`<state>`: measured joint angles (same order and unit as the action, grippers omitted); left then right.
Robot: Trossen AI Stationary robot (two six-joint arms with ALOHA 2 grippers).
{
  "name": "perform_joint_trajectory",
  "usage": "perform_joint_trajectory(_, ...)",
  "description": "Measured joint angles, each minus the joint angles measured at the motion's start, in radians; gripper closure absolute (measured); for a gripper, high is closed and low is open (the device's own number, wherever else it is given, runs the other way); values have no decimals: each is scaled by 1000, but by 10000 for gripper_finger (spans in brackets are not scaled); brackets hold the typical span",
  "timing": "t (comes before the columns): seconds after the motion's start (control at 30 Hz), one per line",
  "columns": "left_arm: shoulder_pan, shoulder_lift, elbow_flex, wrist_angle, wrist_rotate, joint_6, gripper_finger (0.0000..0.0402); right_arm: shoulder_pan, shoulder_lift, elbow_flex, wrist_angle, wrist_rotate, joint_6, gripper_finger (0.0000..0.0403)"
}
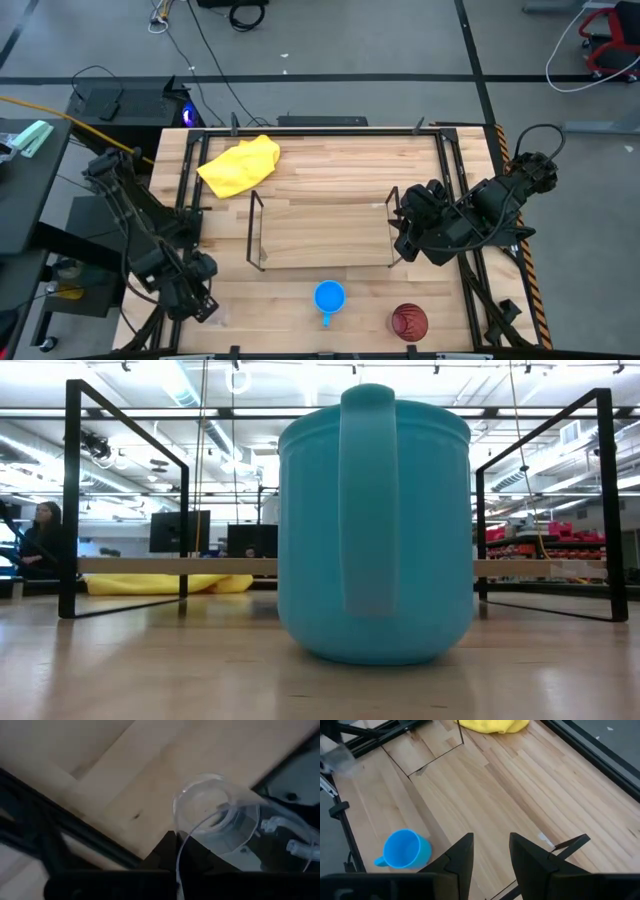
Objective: Stack small to large cups/mugs on shelf
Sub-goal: Put the transparent mug on the shelf
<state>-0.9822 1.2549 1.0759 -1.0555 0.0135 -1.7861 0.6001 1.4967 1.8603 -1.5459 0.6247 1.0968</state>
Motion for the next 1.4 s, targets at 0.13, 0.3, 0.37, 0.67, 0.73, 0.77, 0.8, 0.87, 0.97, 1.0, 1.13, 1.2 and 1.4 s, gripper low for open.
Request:
perform_joint_trajectory(0.13,69,0,215,-191,-34,122,394,0,0,0,0,0,-12,270)
perform_joint_trajectory(0.3,209,8,469,-412,-142,311,394,-5,0,0,0,0,-39,270)
perform_joint_trajectory(0.37,285,29,546,-467,-161,423,395,-11,0,0,0,0,-46,270)
perform_joint_trajectory(0.67,644,217,765,-516,-91,1017,395,-43,0,0,0,-7,-97,270)
perform_joint_trajectory(0.73,718,265,798,-515,-66,1135,395,-50,0,0,0,-8,-105,270)
perform_joint_trajectory(0.77,752,289,812,-516,-54,1188,394,-54,0,0,0,-9,-106,270)
perform_joint_trajectory(0.8,786,313,825,-515,-42,1244,394,-56,0,0,0,-9,-106,270)
perform_joint_trajectory(0.87,847,363,846,-516,-22,1342,393,-57,0,0,0,-9,-106,270)
perform_joint_trajectory(0.97,922,432,859,-515,9,1461,395,-57,0,0,0,-9,-109,270)
perform_joint_trajectory(1.0,941,453,859,-516,16,1497,395,-57,0,0,0,-9,-109,270)
perform_joint_trajectory(1.13,986,549,859,-516,23,1651,394,-57,0,0,0,-8,-109,270)
perform_joint_trajectory(1.2,994,594,859,-516,24,1717,393,-57,0,0,0,-8,-117,270)
perform_joint_trajectory(1.4,990,710,858,-515,21,1842,395,-57,0,0,0,-8,-132,270)
